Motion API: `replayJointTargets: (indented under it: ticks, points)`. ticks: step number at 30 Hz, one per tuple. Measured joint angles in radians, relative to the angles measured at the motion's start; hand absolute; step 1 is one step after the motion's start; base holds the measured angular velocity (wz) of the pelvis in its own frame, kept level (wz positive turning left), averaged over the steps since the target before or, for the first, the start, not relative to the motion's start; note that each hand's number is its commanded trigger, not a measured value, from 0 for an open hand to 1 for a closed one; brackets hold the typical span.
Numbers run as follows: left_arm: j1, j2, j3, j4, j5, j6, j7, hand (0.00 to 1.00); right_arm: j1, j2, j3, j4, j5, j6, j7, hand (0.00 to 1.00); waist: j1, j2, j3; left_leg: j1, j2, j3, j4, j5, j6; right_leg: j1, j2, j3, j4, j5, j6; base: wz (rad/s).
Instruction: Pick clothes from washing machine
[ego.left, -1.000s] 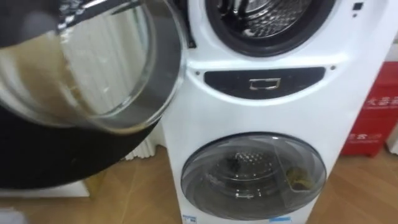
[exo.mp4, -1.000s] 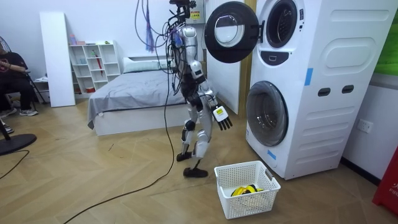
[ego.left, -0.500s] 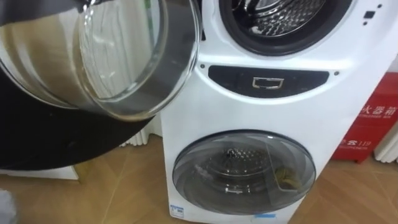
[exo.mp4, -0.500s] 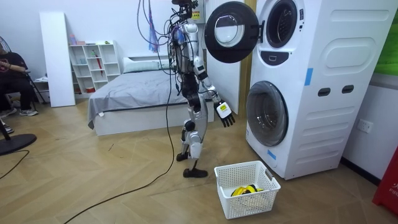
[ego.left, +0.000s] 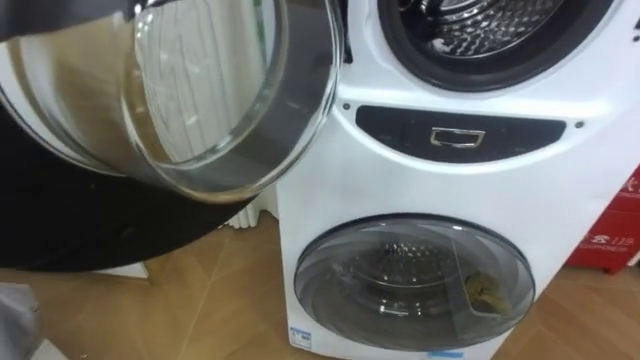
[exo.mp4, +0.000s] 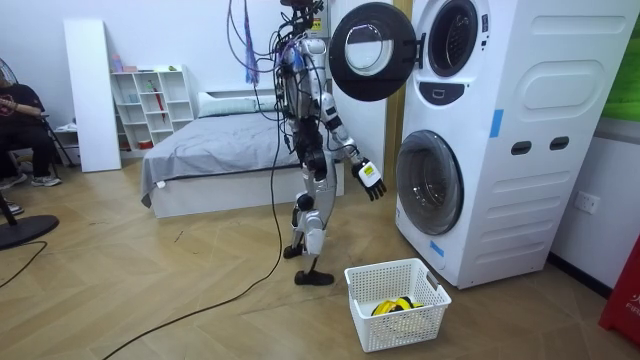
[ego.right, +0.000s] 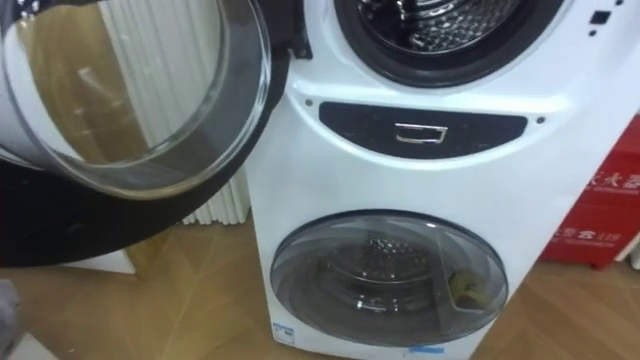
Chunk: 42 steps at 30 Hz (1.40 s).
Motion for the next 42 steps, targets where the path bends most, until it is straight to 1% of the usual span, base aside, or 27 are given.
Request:
replayJointTargets:
  ticks: [1,2,3,4,5,6,7,8,10,13,15,16,17,19,21,22,23,24,25,28,30,33,35,36,38,40,42]
  points:
    - [-0.002,0.003,0.001,-0.003,-0.004,0.001,0.009,0.0,0.001,-0.002,0.0,0.0,-0.002,0.0,-0.003,0.0,-0.001,0.003,0.0002,0.003,0.0,0.0,-0.003,0.0,-0.001,0.002,0.0,-0.001,0.0,0.0,0.0,0.0]
    - [-0.005,0.008,0.015,-0.039,-0.017,0.012,0.025,0.0,0.004,-0.004,-0.001,-0.01,-0.007,0.004,-0.004,0.0,-0.001,0.006,-0.0003,0.002,0.0,0.0,-0.007,0.001,-0.002,0.001,0.0,-0.001,0.001,0.0,0.0,0.0]
    - [-0.012,0.01,0.038,-0.087,-0.018,0.016,0.04,0.0,0.006,-0.005,-0.001,-0.036,-0.019,0.012,-0.004,0.0,-0.001,0.007,-0.0008,-0.001,-0.001,0.0,-0.012,0.003,-0.005,-0.004,0.0,0.0,0.002,0.0,0.0,0.0]
    - [-0.021,0.016,0.04,-0.101,-0.018,0.016,0.049,0.0,0.005,-0.005,-0.001,-0.048,-0.026,0.012,-0.003,0.0,-0.002,0.008,-0.0011,-0.003,-0.001,-0.001,-0.014,0.004,-0.006,-0.001,0.001,0.0,0.002,0.0,0.0,0.0]
    - [-0.052,0.033,0.043,-0.119,-0.02,0.017,0.06,0.0,0.004,-0.005,-0.001,-0.06,-0.039,0.01,-0.002,0.0,-0.003,0.013,-0.0021,-0.005,-0.001,-0.007,-0.012,0.005,-0.006,0.002,0.002,0.0,0.0,0.0,-0.001,0.09]
    - [-0.073,0.045,0.044,-0.156,-0.033,0.018,0.073,0.0,0.006,-0.007,-0.002,-0.062,-0.052,0.01,0.0,0.0,-0.005,0.019,-0.0095,-0.002,-0.002,-0.013,-0.008,0.006,-0.007,0.005,0.002,-0.002,0.001,0.0,-0.001,0.11]
    - [-0.082,0.05,0.044,-0.183,-0.04,0.018,0.078,0.0,0.007,-0.009,-0.003,-0.062,-0.055,0.01,0.0,0.0,-0.006,0.02,-0.0131,0.001,-0.002,-0.014,-0.008,0.006,-0.007,0.006,0.002,-0.002,0.002,0.0,-0.001,0.07]
    - [-0.104,0.065,0.043,-0.222,-0.039,0.013,0.089,0.0,0.005,-0.013,-0.011,-0.062,-0.065,0.009,0.0,0.0,-0.008,0.025,-0.0173,0.006,-0.003,-0.016,-0.008,0.006,-0.006,0.007,0.002,-0.002,0.001,0.0,-0.001,0.0]
    - [-0.164,0.099,0.045,-0.266,-0.037,0.007,0.113,0.0,0.006,-0.014,-0.035,-0.07,-0.099,0.008,0.002,0.0,-0.014,0.038,-0.0188,0.004,-0.005,-0.016,-0.008,0.008,-0.005,0.011,0.0,0.0,0.002,0.0,-0.001,0.0]
    - [-0.195,0.11,0.058,-0.367,-0.029,0.005,0.14,0.0,0.02,-0.012,-0.039,-0.08,-0.122,0.007,0.01,0.0,-0.031,0.044,-0.0226,0.004,-0.006,-0.016,-0.008,0.009,-0.004,0.005,-0.001,0.004,0.002,0.0,-0.001,0.0]
    - [-0.215,0.12,0.051,-0.455,-0.03,0.002,0.153,0.0,0.029,-0.011,-0.037,-0.083,-0.122,0.007,0.016,0.0,-0.041,0.053,-0.0218,0.005,-0.008,-0.016,-0.009,0.009,-0.003,0.006,-0.003,0.005,0.002,0.0,-0.001,0.0]
    - [-0.22,0.125,0.041,-0.496,-0.031,0.002,0.158,0.0,0.03,-0.01,-0.037,-0.083,-0.12,0.007,0.016,0.0,-0.054,0.056,-0.0217,0.006,-0.009,-0.016,-0.009,0.009,-0.003,0.006,-0.003,0.006,0.002,0.0,-0.001,0.0]
    - [-0.221,0.128,0.036,-0.519,-0.031,0.002,0.158,0.0,0.03,-0.009,-0.037,-0.083,-0.12,0.007,0.016,0.0,-0.055,0.057,-0.021,0.007,-0.009,-0.016,-0.01,0.009,-0.003,0.006,-0.003,0.011,0.002,0.0,-0.001,-0.1]
    - [-0.223,0.129,0.036,-0.613,-0.036,0.002,0.159,0.0,0.035,-0.008,-0.037,-0.092,-0.12,0.008,0.018,0.0,-0.059,0.061,-0.0186,0.016,-0.008,-0.015,-0.014,0.009,-0.003,0.004,0.0,0.025,0.002,0.0,-0.001,-0.21]
    - [-0.233,0.129,0.036,-0.664,-0.035,0.001,0.157,0.0,0.035,-0.006,-0.037,-0.092,-0.119,0.008,0.028,0.0,-0.061,0.062,-0.0184,0.021,-0.008,-0.015,-0.015,0.009,-0.003,0.005,0.001,0.034,0.002,0.0,-0.001,-0.17]
    - [-0.252,0.129,0.036,-0.675,-0.034,0.0,0.156,0.0,0.034,-0.004,-0.037,-0.092,-0.118,0.008,0.035,0.0,-0.061,0.063,-0.0181,0.022,-0.008,-0.015,-0.016,0.009,-0.003,0.004,0.002,0.043,0.003,0.0,-0.001,-0.1]
    - [-0.258,0.13,0.036,-0.68,-0.031,0.003,0.158,0.0,0.034,-0.002,-0.037,-0.093,-0.12,0.008,0.038,0.0,-0.061,0.063,-0.0181,0.022,-0.008,-0.015,-0.016,0.009,-0.003,0.002,0.003,0.047,0.003,0.0,-0.001,-0.1]
    - [-0.253,0.136,0.036,-0.691,-0.028,0.009,0.16,0.0,0.035,0.004,-0.037,-0.096,-0.123,0.008,0.038,0.0,-0.065,0.063,-0.0174,0.019,-0.008,-0.016,-0.017,0.009,-0.003,-0.003,0.004,0.051,0.003,0.0,-0.001,-0.08]
    - [-0.253,0.136,0.036,-0.701,-0.027,0.012,0.16,0.0,0.035,0.007,-0.037,-0.096,-0.124,0.009,0.039,0.0,-0.065,0.062,-0.0166,0.017,-0.008,-0.016,-0.016,0.009,-0.003,-0.006,0.004,0.051,0.003,0.0,-0.001,0.0]
    - [-0.252,0.138,0.034,-0.798,0.048,0.066,0.158,0.0,0.038,0.014,-0.037,-0.099,-0.161,0.013,0.059,0.0,-0.068,0.054,-0.0155,-0.007,-0.01,-0.031,-0.012,0.009,-0.003,-0.02,0.002,0.041,0.002,0.002,0.0,0.14]
    - [-0.254,0.145,0.022,-0.874,0.075,0.074,0.154,0.0,0.037,0.015,-0.037,-0.103,-0.177,0.013,0.069,0.0,-0.079,0.049,-0.0163,-0.019,-0.012,-0.048,-0.007,0.009,-0.003,-0.029,0.0,0.043,0.004,0.002,0.0,0.22]
    - [-0.251,0.152,-0.008,-0.921,0.148,0.077,0.125,0.0,0.039,0.018,-0.033,-0.104,-0.161,0.013,0.081,0.0,-0.078,0.043,-0.0094,-0.024,-0.014,-0.07,-0.006,0.01,-0.002,-0.024,0.0,0.042,0.001,0.002,0.0,0.28]
    - [-0.244,0.151,-0.028,-0.971,0.149,0.084,0.106,0.0,0.039,0.018,-0.02,-0.112,-0.152,0.013,0.089,0.0,-0.078,0.036,-0.0057,-0.037,-0.014,-0.078,0.0,0.011,-0.001,-0.025,0.0,0.041,0.0,0.002,0.0,0.3]
    - [-0.242,0.151,-0.043,-0.988,0.151,0.084,0.098,0.0,0.039,0.02,-0.014,-0.114,-0.152,0.012,0.098,0.0,-0.078,0.03,-0.0055,-0.048,-0.014,-0.087,0.007,0.012,0.0,-0.028,-0.001,0.043,0.0,0.002,0.0,0.23]
    - [-0.242,0.15,-0.052,-1.004,0.177,0.087,0.088,0.0,0.035,0.025,-0.004,-0.114,-0.152,0.011,0.101,0.0,-0.077,0.029,-0.005,-0.056,-0.014,-0.089,0.015,0.012,0.0,-0.029,-0.002,0.05,0.0,0.002,0.0,0.16]
    - [-0.242,0.151,-0.064,-1.035,0.258,0.105,0.09,0.0,0.032,0.038,-0.003,-0.111,-0.153,0.011,0.1,0.0,-0.08,0.031,-0.0031,-0.073,-0.017,-0.1,0.028,0.012,0.0,-0.028,-0.003,0.051,0.0,0.002,0.001,0.14]
    - [-0.242,0.151,-0.075,-1.054,0.299,0.113,0.093,0.0,0.032,0.04,-0.003,-0.111,-0.154,0.011,0.099,0.0,-0.08,0.029,-0.003,-0.08,-0.021,-0.106,0.033,0.015,0.002,-0.028,-0.006,0.054,-0.002,0.004,0.002,0.14]
